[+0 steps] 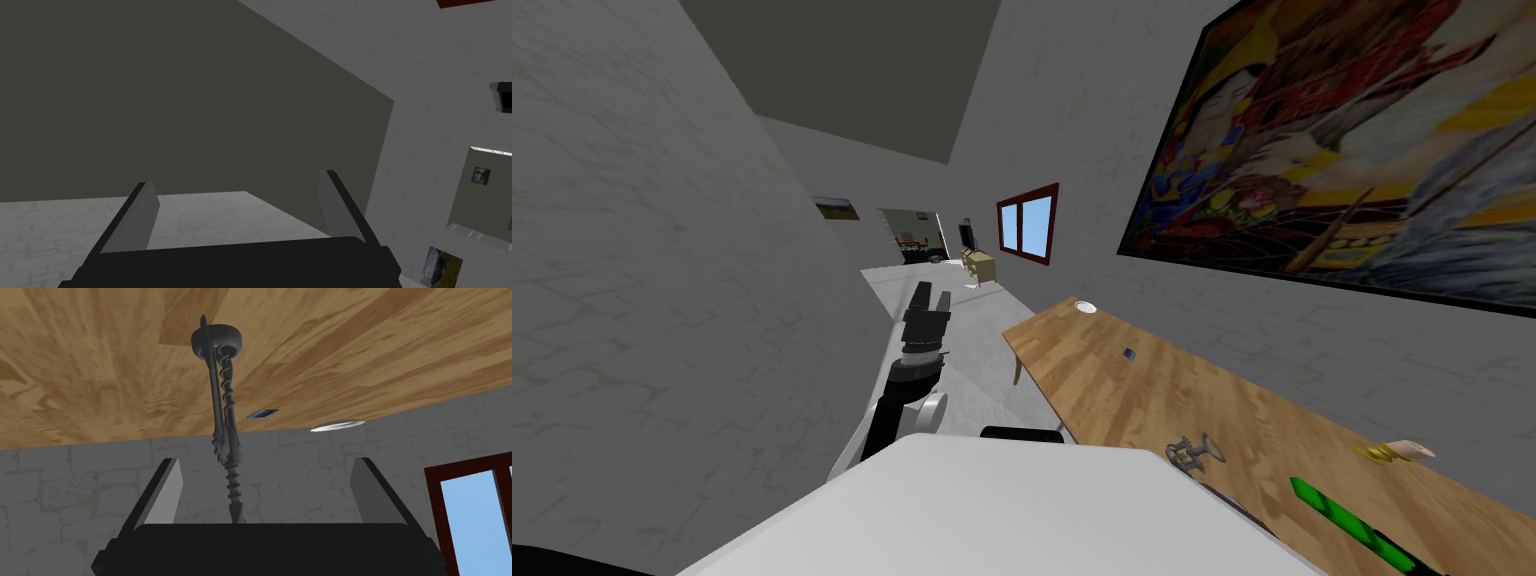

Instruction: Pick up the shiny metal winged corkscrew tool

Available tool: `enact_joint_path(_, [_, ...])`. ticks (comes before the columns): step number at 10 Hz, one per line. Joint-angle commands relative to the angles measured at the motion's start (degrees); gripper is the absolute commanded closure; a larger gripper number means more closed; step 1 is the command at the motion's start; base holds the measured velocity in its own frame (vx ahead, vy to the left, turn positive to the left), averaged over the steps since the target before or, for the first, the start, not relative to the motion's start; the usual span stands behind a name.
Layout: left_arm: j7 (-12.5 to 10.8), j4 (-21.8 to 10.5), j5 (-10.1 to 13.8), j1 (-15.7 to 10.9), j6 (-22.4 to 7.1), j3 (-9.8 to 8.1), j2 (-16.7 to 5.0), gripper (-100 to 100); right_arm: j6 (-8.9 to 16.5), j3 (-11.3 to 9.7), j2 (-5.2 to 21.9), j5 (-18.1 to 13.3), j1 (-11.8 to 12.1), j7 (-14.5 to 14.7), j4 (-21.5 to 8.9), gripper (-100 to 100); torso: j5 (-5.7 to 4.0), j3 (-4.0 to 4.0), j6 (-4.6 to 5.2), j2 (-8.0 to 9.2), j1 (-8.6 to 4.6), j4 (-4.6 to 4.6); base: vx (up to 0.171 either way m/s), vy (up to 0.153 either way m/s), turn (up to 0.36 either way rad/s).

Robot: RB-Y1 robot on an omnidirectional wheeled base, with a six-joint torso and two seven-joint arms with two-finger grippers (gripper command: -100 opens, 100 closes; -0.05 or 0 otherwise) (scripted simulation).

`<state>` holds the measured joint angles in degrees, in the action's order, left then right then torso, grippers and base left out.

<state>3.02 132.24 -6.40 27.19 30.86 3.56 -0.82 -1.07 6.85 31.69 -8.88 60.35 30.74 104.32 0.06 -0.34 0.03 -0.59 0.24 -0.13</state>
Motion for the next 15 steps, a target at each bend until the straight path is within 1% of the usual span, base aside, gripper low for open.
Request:
enact_joint_path(1, [0.00,0.00,0.00,0.00,0.00,0.00,0.00,0,0.97,1.31,1.64,-0.17,-0.11,1.13,-1.99,-100,0.00,0.00,0.00,0.00,0.00,0.00,0.188,0.068,-0.012])
enact_joint_path(3, [0.00,0.00,0.00,0.00,0.00,0.00,0.00,0,1.55,2.62,3.26,-0.36,0.25,2.12,-3.59,-100,-0.01,0.00,-0.01,0.02,-0.08,-0.01,0.129,0.019,0.002])
enact_joint_path(4, [0.00,0.00,0.00,-0.01,0.00,0.00,0.00,0,1.07,2.31,2.74,-0.22,0.41,1.58,-3.10,-100,-0.04,0.06,0.00,0.13,-0.16,0.02,0.051,0.002,0.001])
enact_joint_path(5, [0.00,0.00,0.00,-0.01,0.00,0.00,0.00,0,0.97,2.39,2.74,-0.28,0.44,1.78,-3.26,0,-0.05,0.18,0.00,0.34,-0.18,0.06,0.010,0.001,0.001])
enact_joint_path(6, [0.00,0.00,0.00,-0.02,0.00,0.00,0.00,0,1.32,2.49,2.82,-0.12,-1.20,1.21,-5.12,-100,-0.05,0.28,0.00,0.50,-0.19,0.10,-0.027,0.006,0.138])
enact_joint_path(9, [0.00,-0.01,0.00,-0.03,-0.01,0.00,0.00,0,1.77,2.64,2.93,0.08,-3.38,0.47,-7.64,-100,-0.04,0.45,-0.01,0.79,-0.15,0.17,-0.048,0.017,0.122])
enact_joint_path(10, [0.00,-0.01,0.00,-0.03,-0.01,0.00,0.00,0,2.00,2.71,2.99,0.18,-4.46,0.11,-8.89,-100,-0.04,0.45,0.00,0.79,-0.16,0.17,-0.043,0.015,0.094])
enact_joint_path(11, [0.00,-0.01,0.00,-0.03,-0.01,0.00,0.00,0,1.71,2.68,2.94,0.11,-3.89,0.36,-8.36,-100,-0.05,0.45,0.00,0.79,-0.17,0.17,-0.018,0.005,0.018])
enact_joint_path(12, [0.00,-0.01,0.00,-0.02,-0.01,0.00,0.00,0,1.71,2.69,2.94,0.12,-4.01,0.29,-8.53,100,-0.05,0.42,0.03,0.73,-0.19,0.16,0.000,0.000,0.000])
enact_joint_path(15, [0.00,0.00,0.00,-0.02,0.00,0.00,0.00,0,1.69,2.68,2.95,0.11,-4.00,0.32,-8.49,100,-0.05,0.35,0.03,0.62,-0.20,0.13,-0.001,-0.001,0.001])
